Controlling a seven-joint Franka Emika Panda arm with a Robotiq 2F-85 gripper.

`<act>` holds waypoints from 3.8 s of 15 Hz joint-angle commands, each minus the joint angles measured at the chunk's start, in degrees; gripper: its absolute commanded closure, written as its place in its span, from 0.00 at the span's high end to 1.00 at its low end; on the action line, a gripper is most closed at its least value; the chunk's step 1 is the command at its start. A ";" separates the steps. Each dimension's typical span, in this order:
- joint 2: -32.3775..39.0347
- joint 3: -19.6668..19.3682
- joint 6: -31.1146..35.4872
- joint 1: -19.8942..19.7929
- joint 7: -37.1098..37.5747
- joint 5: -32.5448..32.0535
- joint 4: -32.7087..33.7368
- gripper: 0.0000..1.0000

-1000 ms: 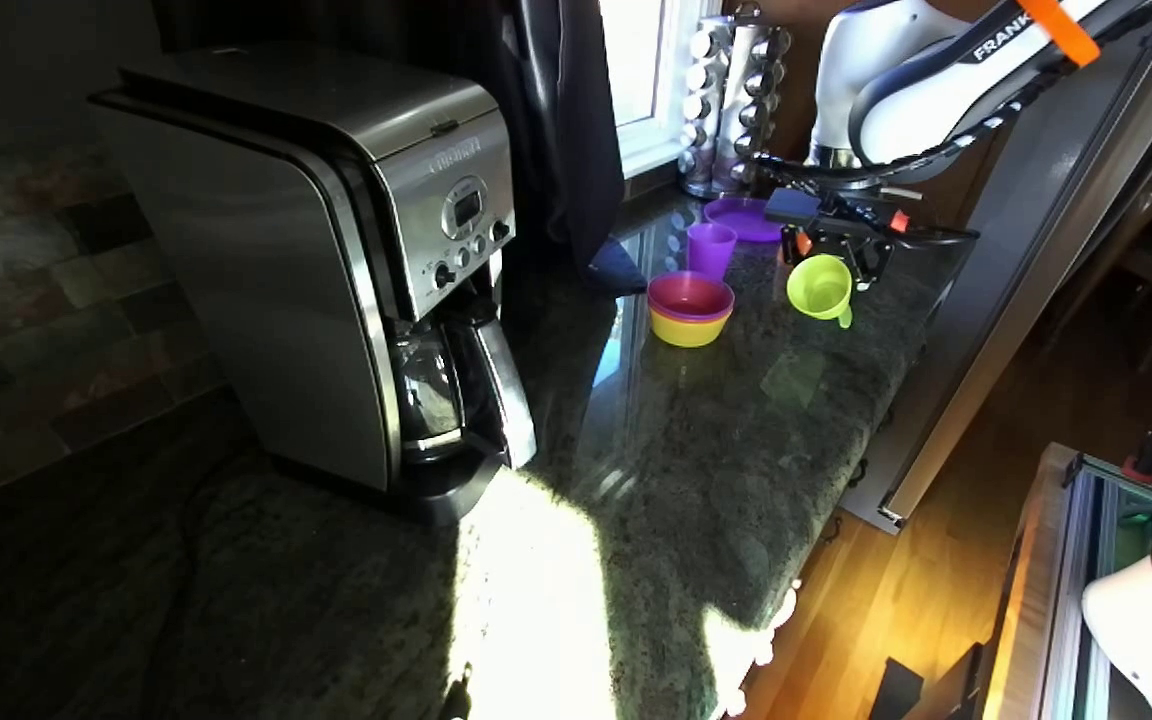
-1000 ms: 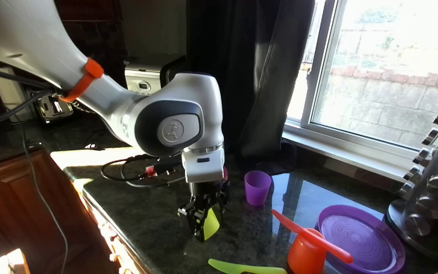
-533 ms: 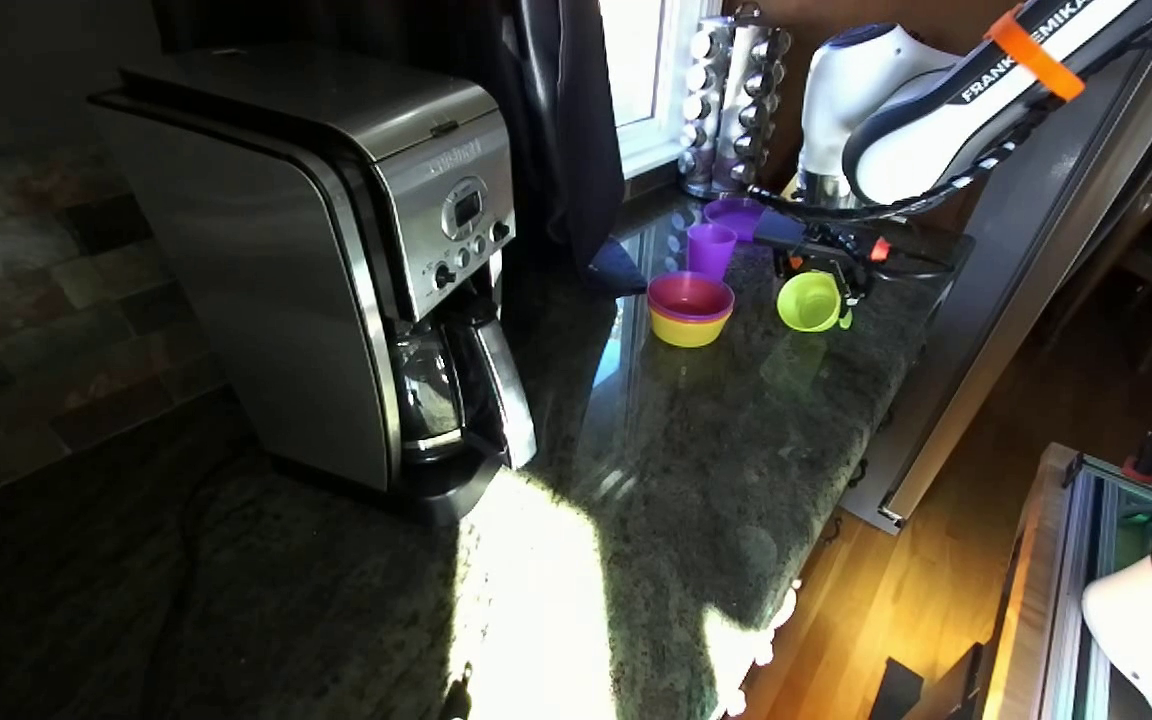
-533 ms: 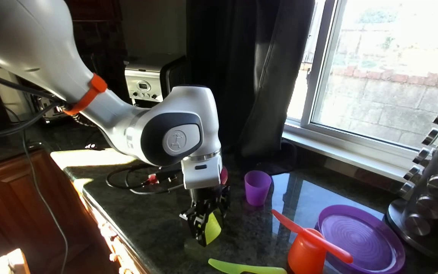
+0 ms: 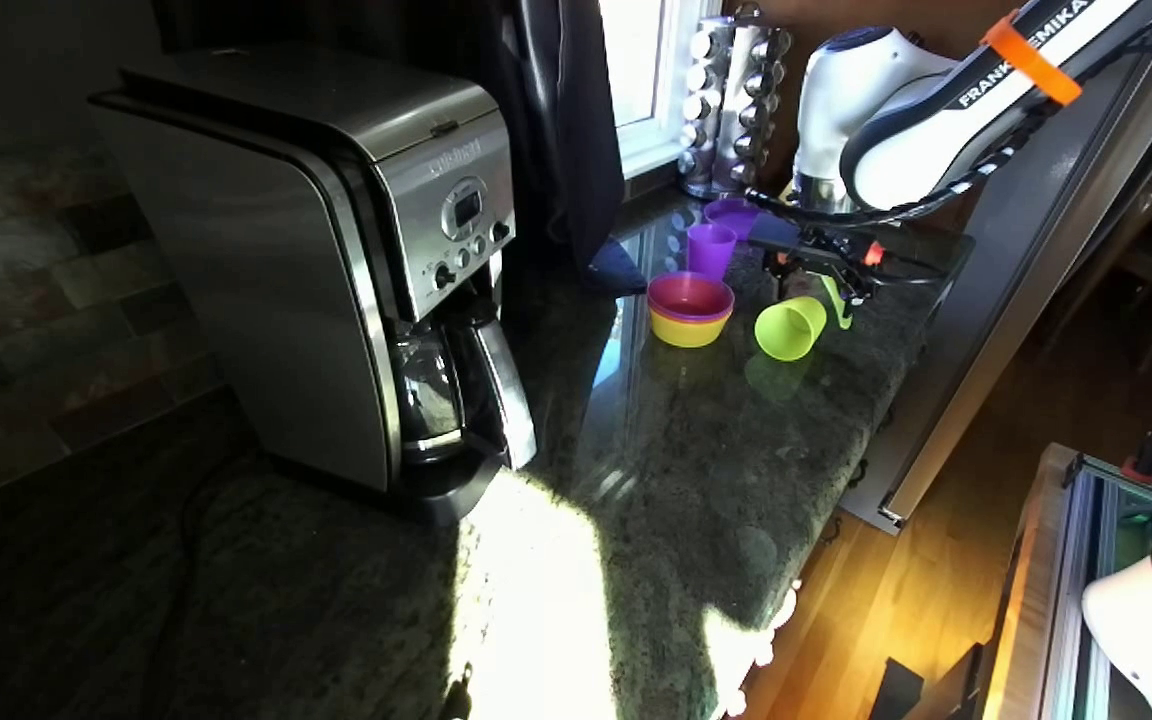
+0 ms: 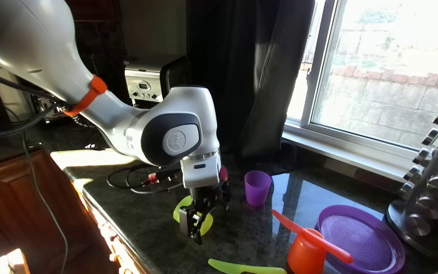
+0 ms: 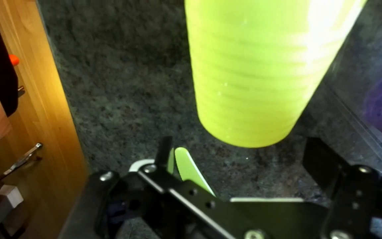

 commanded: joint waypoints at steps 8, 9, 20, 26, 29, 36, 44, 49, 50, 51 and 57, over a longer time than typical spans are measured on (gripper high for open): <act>-7.42 -2.17 -0.61 -1.54 -26.93 23.71 -4.51 1.00; -7.50 -2.49 -1.18 -1.80 -29.56 26.00 -4.38 1.00; -3.84 -3.40 -2.07 -2.69 -41.61 43.60 -2.25 1.00; -3.99 -3.19 -0.80 -2.52 -44.97 47.05 -1.93 1.00; -3.25 -3.02 -0.71 -2.32 -46.31 47.92 -1.31 1.00; 1.02 -2.06 -1.47 -1.78 -49.44 48.28 1.71 1.00; 4.61 -1.65 -0.76 -0.72 -47.26 46.26 3.68 0.71; 1.71 -1.39 1.94 0.97 -43.33 42.44 1.62 0.40; 0.73 -1.35 3.07 1.41 -42.02 41.04 0.80 0.40; -0.24 -1.32 4.08 1.83 -40.33 39.24 -0.04 0.40; -8.93 -0.57 11.01 1.44 -22.55 17.83 -7.69 0.40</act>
